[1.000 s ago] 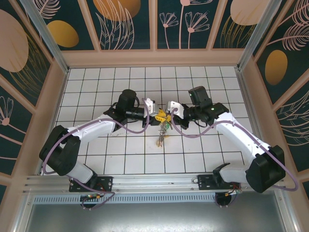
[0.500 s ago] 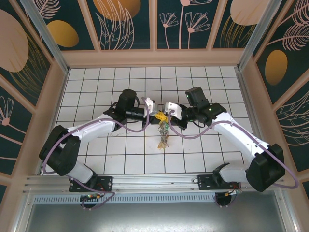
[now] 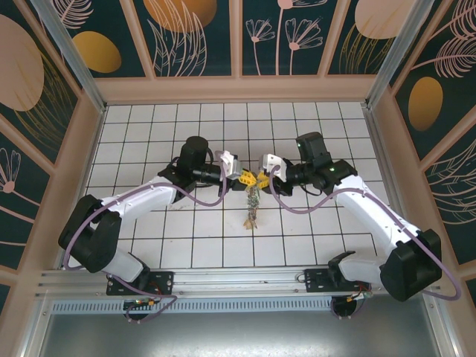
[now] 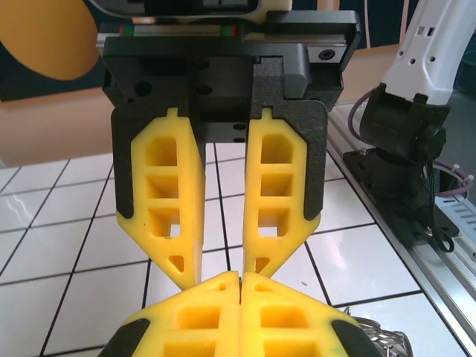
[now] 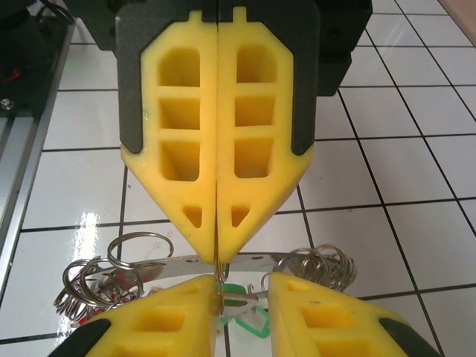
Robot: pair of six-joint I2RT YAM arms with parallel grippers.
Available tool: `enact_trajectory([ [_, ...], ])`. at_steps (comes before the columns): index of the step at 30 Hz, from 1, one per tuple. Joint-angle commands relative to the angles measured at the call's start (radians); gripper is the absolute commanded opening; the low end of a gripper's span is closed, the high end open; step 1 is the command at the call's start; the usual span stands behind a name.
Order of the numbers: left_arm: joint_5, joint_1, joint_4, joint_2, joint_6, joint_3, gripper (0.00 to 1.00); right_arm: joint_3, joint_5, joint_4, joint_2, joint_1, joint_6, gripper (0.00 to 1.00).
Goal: Put the keys on the keyring
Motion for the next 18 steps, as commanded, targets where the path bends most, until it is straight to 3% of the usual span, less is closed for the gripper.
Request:
enact_trajectory([
  [1, 0.082, -0.004, 0.131, -0.034, -0.032, -0.021, 0.00, -0.014, -0.059, 0.009, -0.022, -0.017, -0.010, 0.24],
  [3, 0.094, -0.003, 0.148, -0.031, -0.038, -0.024, 0.00, -0.015, -0.060, 0.002, -0.021, -0.022, -0.011, 0.22],
  [7, 0.110, -0.004, 0.204, -0.033, -0.058, -0.043, 0.00, -0.013, -0.064, -0.006, -0.012, -0.027, -0.016, 0.05],
  [18, 0.120, -0.004, 0.213, -0.047, -0.034, -0.057, 0.00, -0.015, -0.116, -0.041, 0.001, -0.066, -0.029, 0.09],
])
